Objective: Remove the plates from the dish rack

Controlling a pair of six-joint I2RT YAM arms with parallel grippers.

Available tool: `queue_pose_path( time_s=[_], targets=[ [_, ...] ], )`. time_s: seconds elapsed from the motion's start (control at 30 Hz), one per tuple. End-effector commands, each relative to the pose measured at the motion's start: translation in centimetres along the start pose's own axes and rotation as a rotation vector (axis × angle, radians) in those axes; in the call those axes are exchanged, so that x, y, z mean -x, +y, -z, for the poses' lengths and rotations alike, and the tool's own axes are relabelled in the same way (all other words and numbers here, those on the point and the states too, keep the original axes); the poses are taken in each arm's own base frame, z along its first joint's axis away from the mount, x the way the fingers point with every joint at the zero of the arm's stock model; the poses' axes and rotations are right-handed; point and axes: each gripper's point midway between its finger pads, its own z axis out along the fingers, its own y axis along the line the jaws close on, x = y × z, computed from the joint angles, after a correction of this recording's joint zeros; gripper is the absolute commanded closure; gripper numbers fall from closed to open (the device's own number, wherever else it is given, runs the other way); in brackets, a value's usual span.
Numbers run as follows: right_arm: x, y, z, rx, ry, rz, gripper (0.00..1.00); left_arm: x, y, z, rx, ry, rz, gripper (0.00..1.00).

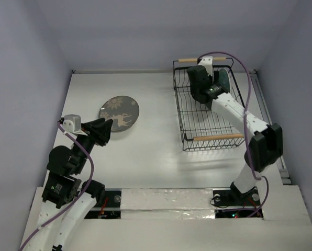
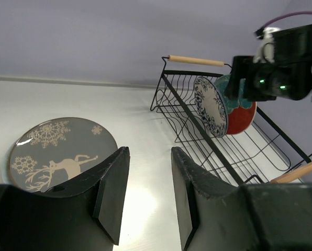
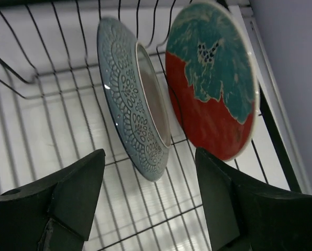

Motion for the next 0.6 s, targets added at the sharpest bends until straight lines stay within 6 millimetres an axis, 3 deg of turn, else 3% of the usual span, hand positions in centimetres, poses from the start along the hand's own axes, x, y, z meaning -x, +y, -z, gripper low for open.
queue_pose_path(
  time_s=[0.0,0.07,0.27,0.3,0.57],
  targets=[
    [1.1,-1.1,-0.8,-0.059,0.023,0.136,0.25,1.2,-0.5,0.2,-0.021,-0.046,0.002,0.65],
    [0.2,-0.1,-2.0,-0.052,0.04,0.179,0.26,1.3,-0.5,0.3,-0.021,-0.051,0.003,0.65],
    [-0.9,-0.8,-5.5,-0.147,0.091,0.256,0.4,1.2,-0.8,0.5,-0.035,-0.047,0.005,0.65],
    [-0.9,-0.8,-5.7,-0.147,0.094,0.301,0.46,1.4,-0.9,0.5,-0.036,-0.052,0.005,0.65],
    [-0.7,-1.3,-7.5,-0.242,0.115,0.428,0.66,1.5,-0.9,0.7,-0.036,-0.058,0.005,0.65]
  ],
)
